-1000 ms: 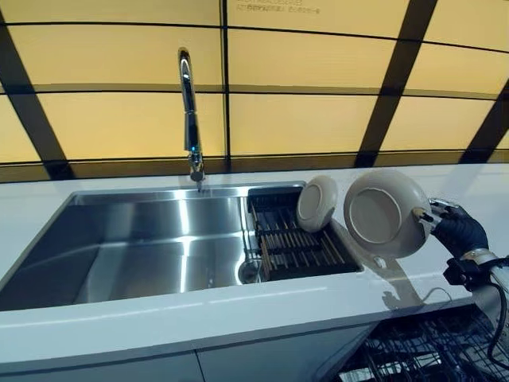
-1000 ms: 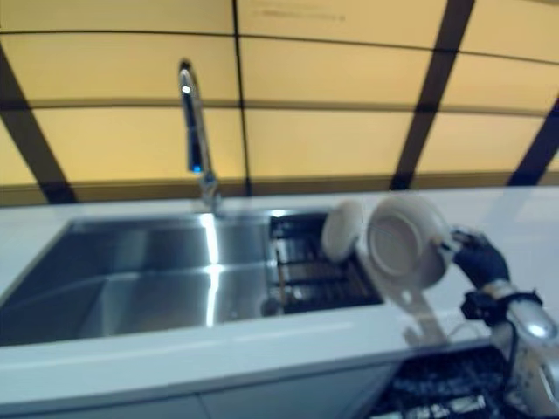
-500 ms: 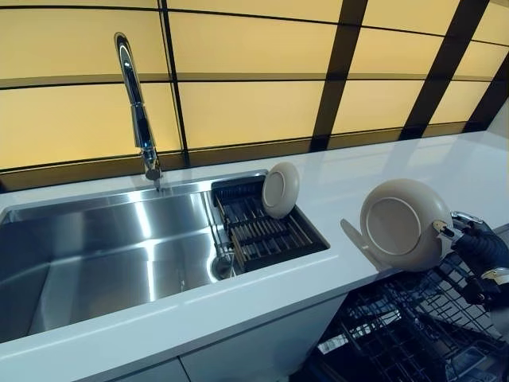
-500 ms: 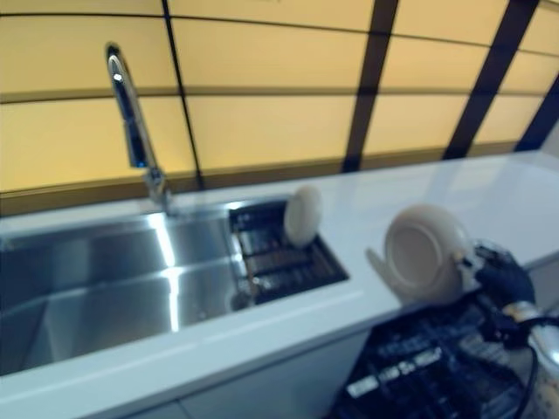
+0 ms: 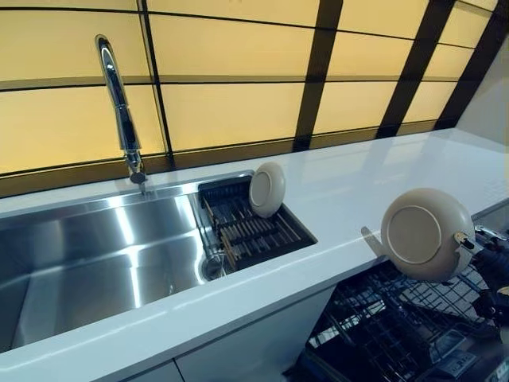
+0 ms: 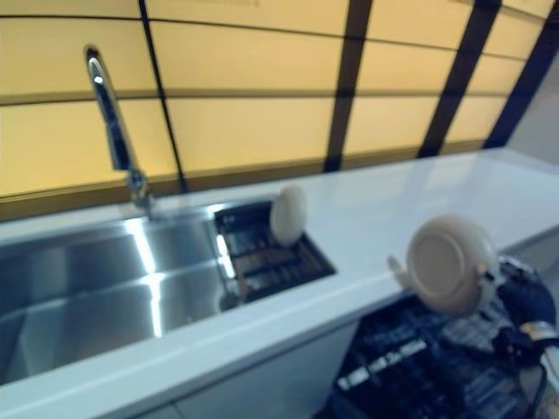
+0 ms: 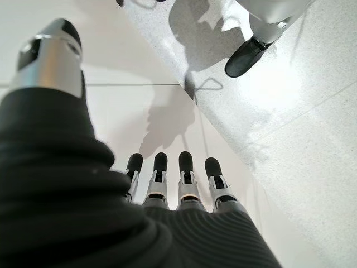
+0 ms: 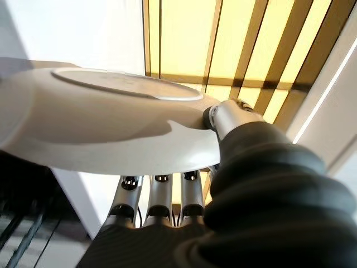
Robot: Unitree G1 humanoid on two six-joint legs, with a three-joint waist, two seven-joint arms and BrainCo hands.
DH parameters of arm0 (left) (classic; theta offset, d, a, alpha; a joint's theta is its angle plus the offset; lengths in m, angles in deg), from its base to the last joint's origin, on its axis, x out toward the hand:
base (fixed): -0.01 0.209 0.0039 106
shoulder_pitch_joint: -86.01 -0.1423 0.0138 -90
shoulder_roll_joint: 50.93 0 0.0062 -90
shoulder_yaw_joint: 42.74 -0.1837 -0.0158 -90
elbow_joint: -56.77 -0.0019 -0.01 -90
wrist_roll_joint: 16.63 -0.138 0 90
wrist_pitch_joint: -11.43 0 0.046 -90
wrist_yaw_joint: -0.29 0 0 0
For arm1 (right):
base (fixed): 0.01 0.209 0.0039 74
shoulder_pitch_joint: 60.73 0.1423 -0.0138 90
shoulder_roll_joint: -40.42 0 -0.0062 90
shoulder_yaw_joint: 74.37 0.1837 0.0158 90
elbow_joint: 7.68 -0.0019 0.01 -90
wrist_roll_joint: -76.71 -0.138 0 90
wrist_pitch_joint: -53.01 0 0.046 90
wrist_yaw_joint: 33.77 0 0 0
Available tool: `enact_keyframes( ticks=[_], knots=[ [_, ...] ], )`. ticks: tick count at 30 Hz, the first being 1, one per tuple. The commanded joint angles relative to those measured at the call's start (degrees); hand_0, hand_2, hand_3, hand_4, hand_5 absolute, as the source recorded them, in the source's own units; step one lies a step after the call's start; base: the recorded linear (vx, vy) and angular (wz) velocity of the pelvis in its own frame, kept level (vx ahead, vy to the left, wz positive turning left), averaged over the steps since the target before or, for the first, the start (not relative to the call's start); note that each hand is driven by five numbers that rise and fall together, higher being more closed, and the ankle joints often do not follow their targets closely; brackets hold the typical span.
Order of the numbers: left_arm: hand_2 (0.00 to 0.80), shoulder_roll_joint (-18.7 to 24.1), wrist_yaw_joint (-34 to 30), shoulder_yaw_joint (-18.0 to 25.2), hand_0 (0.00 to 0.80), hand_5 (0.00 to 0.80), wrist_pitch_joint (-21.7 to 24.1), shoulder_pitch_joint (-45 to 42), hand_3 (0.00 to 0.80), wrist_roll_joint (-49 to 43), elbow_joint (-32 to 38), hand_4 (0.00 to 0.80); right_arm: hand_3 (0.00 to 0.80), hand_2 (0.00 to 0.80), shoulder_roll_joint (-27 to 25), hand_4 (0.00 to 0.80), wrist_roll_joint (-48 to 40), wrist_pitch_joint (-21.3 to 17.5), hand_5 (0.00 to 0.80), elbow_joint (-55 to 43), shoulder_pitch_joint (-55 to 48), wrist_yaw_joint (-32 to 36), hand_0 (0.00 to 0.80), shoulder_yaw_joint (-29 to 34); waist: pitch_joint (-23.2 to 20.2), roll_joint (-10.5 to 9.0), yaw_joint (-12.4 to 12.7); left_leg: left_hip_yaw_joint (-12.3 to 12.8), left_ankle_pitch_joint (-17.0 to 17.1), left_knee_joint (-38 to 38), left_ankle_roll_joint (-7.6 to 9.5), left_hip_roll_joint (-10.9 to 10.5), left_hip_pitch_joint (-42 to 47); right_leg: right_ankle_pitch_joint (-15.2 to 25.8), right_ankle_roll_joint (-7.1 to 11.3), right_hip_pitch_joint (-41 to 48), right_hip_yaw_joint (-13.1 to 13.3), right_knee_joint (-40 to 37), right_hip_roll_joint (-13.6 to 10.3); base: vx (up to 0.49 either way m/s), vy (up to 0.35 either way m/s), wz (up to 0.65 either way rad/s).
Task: Take plates into dishwasher
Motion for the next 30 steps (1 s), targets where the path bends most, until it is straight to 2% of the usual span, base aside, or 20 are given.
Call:
enact_keyframes(
  ticks=[1,14,21,30],
  knots=[
    [0.000,3.04,0.99,2.36,0.000,0.000,2.44,1.60,0.000,2.17,-1.17,0.000,0.800,0.800,0.64,0.800,1.73,-3.94,0.800,-0.77,3.44,-0.44,0.800,5.85,-0.28,0.05,0.99,-4.53,-2.29,1.37,1.66,-0.17,-0.91,7.85,2.91,-0.60,1.92,7.48,-5.07,-0.024,-0.014,-0.19],
    [0.000,3.55,0.85,3.22,0.000,0.000,2.35,1.41,0.000,2.68,-1.75,0.000,0.800,0.800,2.71,0.800,-2.14,-8.37,0.800,5.11,0.35,1.12,0.800,9.55,-0.41,-0.39,0.01,-3.74,-2.15,1.32,1.59,0.27,-0.87,8.37,3.26,-1.12,1.83,7.64,-4.67,-0.005,-0.014,-0.06],
    [0.000,3.77,0.88,3.65,0.000,0.000,2.30,1.21,0.000,2.33,-1.32,0.000,0.800,0.800,4.14,0.800,-1.04,-6.81,0.800,8.11,-1.97,6.84,0.800,9.07,-0.28,-0.69,-0.44,-3.52,-2.01,1.54,1.62,0.41,-1.21,8.49,3.41,-1.59,2.06,7.77,-4.50,-0.002,-0.022,-0.08],
    [0.000,3.86,1.11,2.88,0.000,0.000,1.66,1.38,0.000,1.28,-0.16,0.000,0.800,0.800,5.53,0.800,-0.47,-1.38,0.800,10.72,-3.51,15.75,0.800,3.70,-0.04,-1.24,-0.28,-3.75,-1.79,1.50,1.59,0.59,-1.30,9.10,3.75,-2.04,2.23,7.76,-4.43,0.002,-0.019,0.00]
  ],
)
